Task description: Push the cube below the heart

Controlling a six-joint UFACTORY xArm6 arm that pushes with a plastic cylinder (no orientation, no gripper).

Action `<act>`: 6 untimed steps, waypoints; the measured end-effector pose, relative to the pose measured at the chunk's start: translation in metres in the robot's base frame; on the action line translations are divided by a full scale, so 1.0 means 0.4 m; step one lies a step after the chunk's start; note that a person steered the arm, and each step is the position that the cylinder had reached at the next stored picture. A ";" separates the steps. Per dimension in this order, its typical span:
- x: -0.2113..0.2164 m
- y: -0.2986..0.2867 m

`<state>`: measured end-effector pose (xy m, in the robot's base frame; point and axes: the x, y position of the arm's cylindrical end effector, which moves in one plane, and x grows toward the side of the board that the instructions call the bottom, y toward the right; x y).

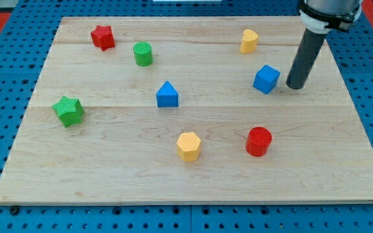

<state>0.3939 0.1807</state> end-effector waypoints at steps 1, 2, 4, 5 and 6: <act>0.043 -0.209; 0.007 -0.233; -0.053 -0.121; -0.068 0.016; -0.156 0.135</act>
